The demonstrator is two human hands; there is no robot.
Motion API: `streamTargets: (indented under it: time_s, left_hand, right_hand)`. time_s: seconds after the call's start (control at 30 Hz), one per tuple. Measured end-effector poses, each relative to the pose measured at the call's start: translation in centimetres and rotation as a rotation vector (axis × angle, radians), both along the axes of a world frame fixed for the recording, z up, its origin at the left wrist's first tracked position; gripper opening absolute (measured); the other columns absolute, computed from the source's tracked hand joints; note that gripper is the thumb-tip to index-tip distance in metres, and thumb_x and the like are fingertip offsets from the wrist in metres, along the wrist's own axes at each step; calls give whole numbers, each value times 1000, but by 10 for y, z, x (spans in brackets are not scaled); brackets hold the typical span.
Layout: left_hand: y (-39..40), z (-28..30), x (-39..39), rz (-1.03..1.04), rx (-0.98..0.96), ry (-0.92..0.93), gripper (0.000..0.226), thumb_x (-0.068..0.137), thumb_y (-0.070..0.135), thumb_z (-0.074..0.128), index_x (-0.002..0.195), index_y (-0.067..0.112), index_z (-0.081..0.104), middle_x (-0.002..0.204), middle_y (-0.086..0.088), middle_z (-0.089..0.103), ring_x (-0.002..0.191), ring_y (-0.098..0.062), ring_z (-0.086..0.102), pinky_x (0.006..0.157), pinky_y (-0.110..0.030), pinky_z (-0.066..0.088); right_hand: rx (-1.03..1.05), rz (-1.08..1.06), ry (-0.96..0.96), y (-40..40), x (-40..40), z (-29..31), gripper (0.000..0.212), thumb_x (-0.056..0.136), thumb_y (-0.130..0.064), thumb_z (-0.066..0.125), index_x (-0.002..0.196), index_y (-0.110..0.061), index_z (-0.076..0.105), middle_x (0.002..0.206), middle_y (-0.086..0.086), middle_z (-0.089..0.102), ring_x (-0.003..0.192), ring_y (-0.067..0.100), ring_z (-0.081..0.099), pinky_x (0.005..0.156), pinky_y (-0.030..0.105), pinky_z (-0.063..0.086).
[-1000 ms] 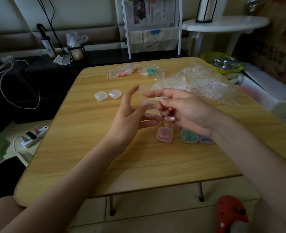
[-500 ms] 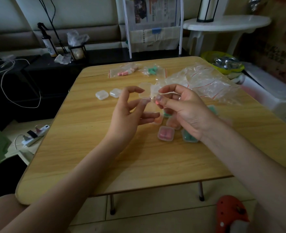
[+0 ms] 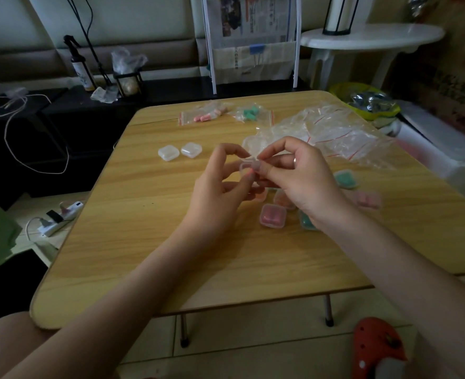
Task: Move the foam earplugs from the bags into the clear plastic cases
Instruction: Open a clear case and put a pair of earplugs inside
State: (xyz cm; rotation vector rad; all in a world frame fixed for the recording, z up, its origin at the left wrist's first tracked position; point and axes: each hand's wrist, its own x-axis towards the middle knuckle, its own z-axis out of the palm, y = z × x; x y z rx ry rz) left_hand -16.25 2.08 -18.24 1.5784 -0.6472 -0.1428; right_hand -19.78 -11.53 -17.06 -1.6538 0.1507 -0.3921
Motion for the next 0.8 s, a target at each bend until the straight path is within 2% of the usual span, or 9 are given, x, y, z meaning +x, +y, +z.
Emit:
streamTargets:
  time_s: [0.1,0.2,0.27,0.4,0.5,0.6,0.7,0.8]
  left_hand:
    - [1,2,1,44,-64,90,15,95,7,53,101,18,45,97,-10,70,74,-21,72,63,-27,57]
    - [1,5,3,73,-96,169,10,97,8,50,99,17,46,100,-12,69,75,-24,72,67,-33,60]
    - [2,6,4,74,-109,192,10,96,7,49,100,16,48,99,-12,69,75,-24,72,68,-34,60]
    - [2,7,4,52,-94,197,16,97,2,45,108,8,55,95,-12,70,78,-24,72,69,-30,59]
    - [2,7,4,39,-114,222,16,97,0,43,107,2,56,95,-12,70,79,-25,72,67,-28,59]
    - [1,8,3,34,-129,250,14,97,2,46,104,3,58,84,-8,72,77,-24,72,65,-26,58]
    - [2,9,3,20,-137,267,15,96,4,48,100,7,62,75,-4,72,73,-22,72,64,-25,57]
    - [3,9,3,26,-139,287,16,96,4,49,102,7,64,73,-4,72,70,-20,71,61,-24,56]
  right_hand:
    - [17,26,-23,0,1,-1,17,86,-4,67,99,0,58,86,11,73,74,13,70,64,22,56]
    - [-47,13,-55,-3,2,1,9,86,-10,67,93,-10,61,87,6,74,74,5,67,66,16,50]
    - [-28,22,-79,-4,3,1,8,85,-7,68,88,-12,62,84,7,73,72,6,67,65,17,51]
    - [48,27,-128,-4,3,-2,11,80,0,70,87,-5,62,79,6,68,72,14,70,69,25,57]
    - [-197,-38,-225,-3,2,-3,14,79,-4,74,86,-6,62,83,5,68,81,14,68,77,28,56]
    - [-463,-79,-329,-1,2,-5,13,77,-7,75,80,-10,63,82,-3,64,83,7,62,77,29,55]
    - [-627,-74,-435,-2,6,-11,11,73,-2,76,76,-6,66,84,4,63,80,12,62,76,32,53]
    - [-700,-37,-412,-5,7,-13,7,75,-8,76,78,-7,70,85,3,66,83,15,63,78,31,50]
